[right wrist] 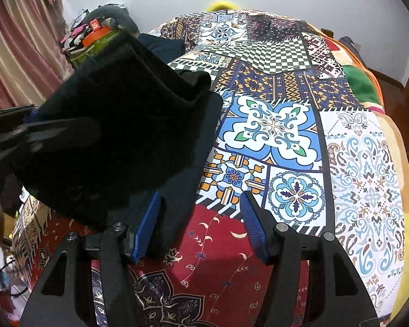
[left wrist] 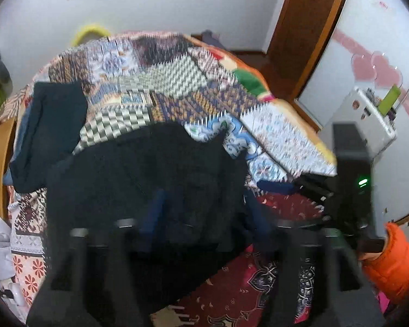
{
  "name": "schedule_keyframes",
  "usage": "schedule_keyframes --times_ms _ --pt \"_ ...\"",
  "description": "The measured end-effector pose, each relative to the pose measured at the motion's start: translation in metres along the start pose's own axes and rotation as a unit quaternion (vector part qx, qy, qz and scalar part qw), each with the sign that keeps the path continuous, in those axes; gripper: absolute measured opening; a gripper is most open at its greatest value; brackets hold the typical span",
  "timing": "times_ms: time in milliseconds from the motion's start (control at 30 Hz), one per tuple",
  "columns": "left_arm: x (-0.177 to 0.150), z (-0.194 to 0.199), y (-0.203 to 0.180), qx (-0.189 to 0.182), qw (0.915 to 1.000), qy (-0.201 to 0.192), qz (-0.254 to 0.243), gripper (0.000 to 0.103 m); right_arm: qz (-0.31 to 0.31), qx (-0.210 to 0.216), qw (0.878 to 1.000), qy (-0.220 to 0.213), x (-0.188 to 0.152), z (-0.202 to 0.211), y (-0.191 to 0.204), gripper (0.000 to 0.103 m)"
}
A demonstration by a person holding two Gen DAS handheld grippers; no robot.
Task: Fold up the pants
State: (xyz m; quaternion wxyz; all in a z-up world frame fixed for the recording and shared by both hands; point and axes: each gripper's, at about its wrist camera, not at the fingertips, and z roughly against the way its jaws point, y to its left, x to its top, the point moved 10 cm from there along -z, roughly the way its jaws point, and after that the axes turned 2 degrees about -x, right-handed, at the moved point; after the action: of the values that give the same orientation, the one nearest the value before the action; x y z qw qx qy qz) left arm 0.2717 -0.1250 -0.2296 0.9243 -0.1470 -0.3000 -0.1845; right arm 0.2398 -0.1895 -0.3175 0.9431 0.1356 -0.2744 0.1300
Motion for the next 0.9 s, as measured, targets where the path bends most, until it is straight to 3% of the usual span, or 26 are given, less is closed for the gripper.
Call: schedule_keyframes --times_ms 100,200,267,333,433,600,800,900 --pt "0.019 0.016 0.016 0.031 0.9986 -0.042 0.001 0.096 -0.005 0.002 1.0 -0.005 0.0 0.002 -0.002 0.057" --pt "0.038 0.031 0.053 0.096 0.9924 -0.076 0.015 0.099 -0.008 0.006 1.0 -0.005 -0.002 0.006 -0.003 0.057" --pt "0.047 0.035 0.087 0.151 0.9849 -0.081 0.024 0.1 -0.008 0.005 1.0 -0.007 -0.002 0.012 -0.003 0.057" --pt "0.055 0.034 0.113 0.178 0.9804 -0.081 0.024 0.1 -0.008 0.003 1.0 -0.011 -0.001 0.017 -0.005 0.057" --pt "0.061 0.022 0.156 0.219 0.9735 -0.061 0.023 0.101 -0.014 0.001 1.0 -0.018 -0.001 0.025 -0.007 0.057" --pt "0.055 -0.019 0.213 0.239 0.9702 -0.002 0.04 0.101 -0.025 -0.006 0.999 -0.026 0.001 0.031 -0.012 0.057" --pt "0.019 -0.085 0.247 0.231 0.9661 0.101 0.054 0.101 -0.036 -0.013 0.999 -0.03 0.005 0.035 -0.019 0.057" --pt "-0.004 -0.095 0.245 0.214 0.9679 0.123 0.044 0.101 -0.038 -0.019 0.999 -0.033 0.006 0.038 -0.022 0.057"
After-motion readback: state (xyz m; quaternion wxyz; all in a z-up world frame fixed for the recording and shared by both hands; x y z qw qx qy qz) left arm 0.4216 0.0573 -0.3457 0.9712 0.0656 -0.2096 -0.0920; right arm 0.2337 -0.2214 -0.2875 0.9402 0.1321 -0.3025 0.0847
